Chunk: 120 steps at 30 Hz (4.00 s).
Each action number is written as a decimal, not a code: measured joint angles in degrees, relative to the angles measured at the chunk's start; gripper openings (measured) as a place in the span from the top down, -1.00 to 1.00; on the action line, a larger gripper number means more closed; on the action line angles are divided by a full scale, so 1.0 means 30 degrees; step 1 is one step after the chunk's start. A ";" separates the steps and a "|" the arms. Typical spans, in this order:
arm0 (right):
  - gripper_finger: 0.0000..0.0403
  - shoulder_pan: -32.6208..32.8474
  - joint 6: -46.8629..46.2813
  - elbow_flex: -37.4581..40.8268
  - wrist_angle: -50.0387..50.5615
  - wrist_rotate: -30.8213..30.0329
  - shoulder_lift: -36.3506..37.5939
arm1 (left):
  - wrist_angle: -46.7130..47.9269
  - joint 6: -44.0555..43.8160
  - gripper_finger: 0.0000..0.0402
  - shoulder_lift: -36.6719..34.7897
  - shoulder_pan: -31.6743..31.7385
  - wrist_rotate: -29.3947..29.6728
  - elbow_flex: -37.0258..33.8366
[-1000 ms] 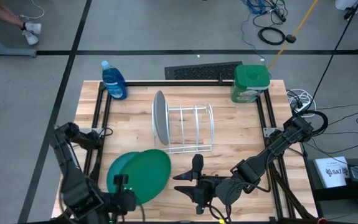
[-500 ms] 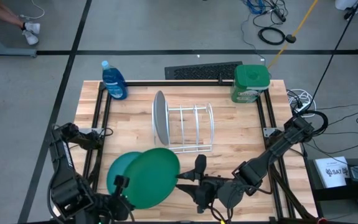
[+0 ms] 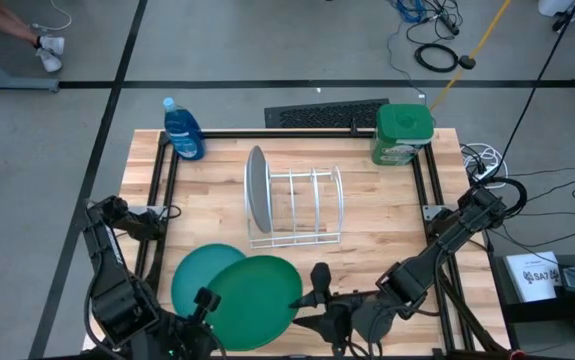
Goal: Sort dishes
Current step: Put the green plate into the dish rack
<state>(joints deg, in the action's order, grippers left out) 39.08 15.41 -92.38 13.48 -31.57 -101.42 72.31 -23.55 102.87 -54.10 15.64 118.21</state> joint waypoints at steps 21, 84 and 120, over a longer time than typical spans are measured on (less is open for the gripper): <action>0.98 -0.0565 0.0491 0.0029 0.1422 0.6018 -0.0047 | -0.0520 0.1658 0.91 -0.0080 0.0977 0.1722 0.0007; 1.00 -0.7824 -0.8968 1.6709 -3.2703 -0.0764 0.3093 | -0.1199 -0.6503 0.39 -0.2691 -0.5819 2.4786 -0.7057; 0.99 -0.7499 -1.1857 1.1737 -3.1351 -0.5943 -0.2624 | -0.0932 -0.7066 0.39 -0.2696 -0.5577 2.4794 -0.7053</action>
<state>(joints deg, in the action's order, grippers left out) 16.58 -20.16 -57.17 -80.58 -49.40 -109.29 69.52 -44.75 94.78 -70.83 90.02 97.06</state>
